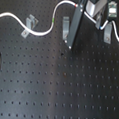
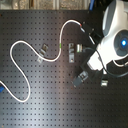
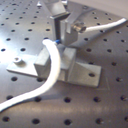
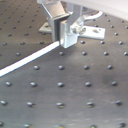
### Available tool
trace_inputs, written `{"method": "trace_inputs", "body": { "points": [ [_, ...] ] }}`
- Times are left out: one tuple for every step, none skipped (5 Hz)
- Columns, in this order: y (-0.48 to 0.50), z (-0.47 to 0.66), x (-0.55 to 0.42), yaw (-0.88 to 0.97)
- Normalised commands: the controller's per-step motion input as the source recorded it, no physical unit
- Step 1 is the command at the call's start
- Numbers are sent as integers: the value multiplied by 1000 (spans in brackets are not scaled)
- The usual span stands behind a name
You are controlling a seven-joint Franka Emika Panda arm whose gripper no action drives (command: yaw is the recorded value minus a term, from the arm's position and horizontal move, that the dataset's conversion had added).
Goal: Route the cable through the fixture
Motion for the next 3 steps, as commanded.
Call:
{"method": "trace_inputs", "body": {
  "points": [
    [-284, -168, -317, 406],
    [-271, -172, -367, 377],
    [-204, -59, -216, 337]
  ]
}}
